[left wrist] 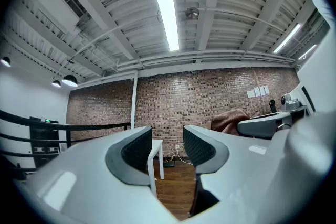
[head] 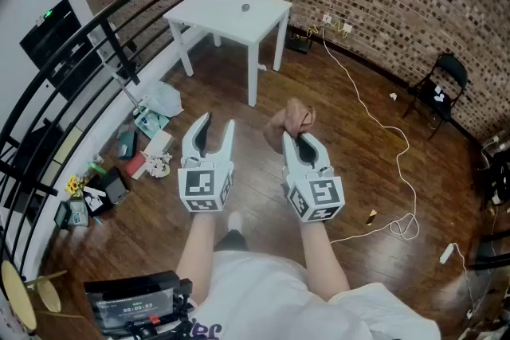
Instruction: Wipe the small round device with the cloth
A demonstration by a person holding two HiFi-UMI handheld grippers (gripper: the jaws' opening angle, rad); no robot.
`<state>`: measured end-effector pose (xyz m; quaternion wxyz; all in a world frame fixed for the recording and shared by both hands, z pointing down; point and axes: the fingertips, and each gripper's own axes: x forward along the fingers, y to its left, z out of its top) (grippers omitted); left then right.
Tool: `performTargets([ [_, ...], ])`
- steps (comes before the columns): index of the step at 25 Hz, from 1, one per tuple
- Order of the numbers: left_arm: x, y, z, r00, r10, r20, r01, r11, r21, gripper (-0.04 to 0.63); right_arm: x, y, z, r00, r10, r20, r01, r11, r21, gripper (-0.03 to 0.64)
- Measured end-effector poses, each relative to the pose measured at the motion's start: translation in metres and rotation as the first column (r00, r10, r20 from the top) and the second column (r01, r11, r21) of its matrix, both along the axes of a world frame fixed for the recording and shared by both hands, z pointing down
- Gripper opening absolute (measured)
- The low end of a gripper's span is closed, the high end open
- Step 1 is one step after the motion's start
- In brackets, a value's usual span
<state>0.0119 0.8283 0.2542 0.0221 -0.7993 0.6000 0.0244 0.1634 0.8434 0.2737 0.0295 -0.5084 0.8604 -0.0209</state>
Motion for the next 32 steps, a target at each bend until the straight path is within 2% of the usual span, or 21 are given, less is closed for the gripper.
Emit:
performTargets([
  [3,-0.001,-0.039,-0.018,0.999,0.040,0.010,-0.041,0.998,0.037,0.209,-0.002,-0.036,-0.018,0.999,0.045,0.006,-0.045,0.998,0.042,0.041],
  [6,-0.019,-0.086,-0.021,0.997,0.076,0.026,-0.078,0.996,0.053,0.209,-0.028,-0.079,-0.029,0.998,0.061,0.003,-0.061,0.996,0.061,0.041],
  [12,-0.070,-0.149,-0.009,0.997,0.081,0.020,-0.081,0.996,0.034,0.209,-0.093,-0.138,-0.021,0.999,0.027,-0.021,-0.026,0.999,0.046,0.041],
  [17,-0.091,-0.190,0.000,0.996,0.090,-0.014,-0.090,0.996,-0.002,0.209,-0.117,-0.175,-0.013,0.999,0.022,-0.042,-0.021,0.999,0.024,0.041],
  [22,-0.103,-0.238,0.009,0.996,0.091,-0.024,-0.091,0.996,-0.017,0.209,-0.118,-0.220,-0.006,0.999,0.036,-0.039,-0.035,0.999,0.023,0.041],
  [25,-0.095,-0.271,0.022,0.994,0.111,-0.020,-0.111,0.993,-0.040,0.209,-0.108,-0.255,0.003,0.999,0.047,-0.025,-0.047,0.999,0.008,0.041],
  [32,-0.082,-0.379,0.034,0.994,0.109,0.001,-0.108,0.993,-0.053,0.209,-0.095,-0.371,0.009,1.000,0.021,0.007,-0.021,0.999,0.024,0.041],
])
